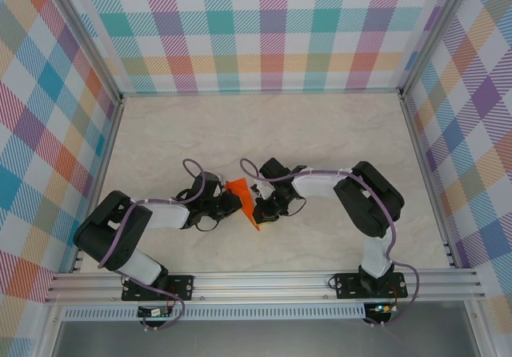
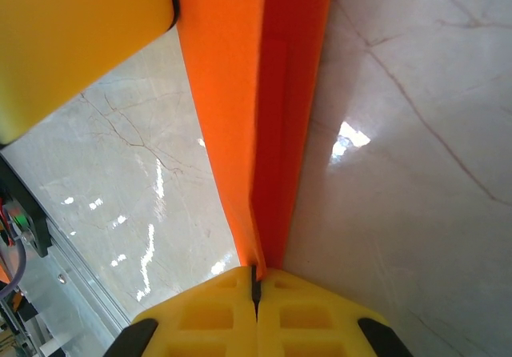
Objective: Fold a paper plane with a square sheet of paper (pick it up from the middle)
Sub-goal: Fold the wing for the fifth time at the center of the table.
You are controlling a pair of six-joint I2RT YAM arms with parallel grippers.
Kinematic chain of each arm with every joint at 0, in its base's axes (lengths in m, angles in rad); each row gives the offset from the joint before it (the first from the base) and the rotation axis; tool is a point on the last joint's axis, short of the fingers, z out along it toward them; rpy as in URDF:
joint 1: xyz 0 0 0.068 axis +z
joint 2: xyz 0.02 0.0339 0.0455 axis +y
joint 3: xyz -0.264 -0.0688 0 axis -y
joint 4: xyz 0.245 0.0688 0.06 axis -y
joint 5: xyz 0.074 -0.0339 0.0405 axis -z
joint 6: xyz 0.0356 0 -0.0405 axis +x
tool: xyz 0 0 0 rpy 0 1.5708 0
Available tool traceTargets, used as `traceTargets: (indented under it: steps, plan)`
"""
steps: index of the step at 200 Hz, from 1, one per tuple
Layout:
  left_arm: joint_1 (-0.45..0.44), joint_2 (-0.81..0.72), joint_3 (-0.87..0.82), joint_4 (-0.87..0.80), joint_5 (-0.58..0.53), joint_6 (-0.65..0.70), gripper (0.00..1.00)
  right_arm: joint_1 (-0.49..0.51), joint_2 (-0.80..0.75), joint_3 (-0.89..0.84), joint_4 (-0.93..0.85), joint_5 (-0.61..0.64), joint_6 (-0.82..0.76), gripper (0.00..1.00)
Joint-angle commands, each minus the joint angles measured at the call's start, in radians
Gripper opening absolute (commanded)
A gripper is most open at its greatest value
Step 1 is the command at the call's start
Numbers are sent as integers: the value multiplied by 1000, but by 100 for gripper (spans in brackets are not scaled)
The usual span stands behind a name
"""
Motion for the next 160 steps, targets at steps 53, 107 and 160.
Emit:
traceTargets:
  steps: [53,107,160]
  plan:
    - [-15,-58,-1,51,45,28,8,6,56,13,-62,84,-23,6]
    - [-26,7,22,40,31,25,8,32,76,39,-110,161,-43,7]
    - [-28,13,31,-8,-3,27,8,48,93,52,-139,217,-53,7]
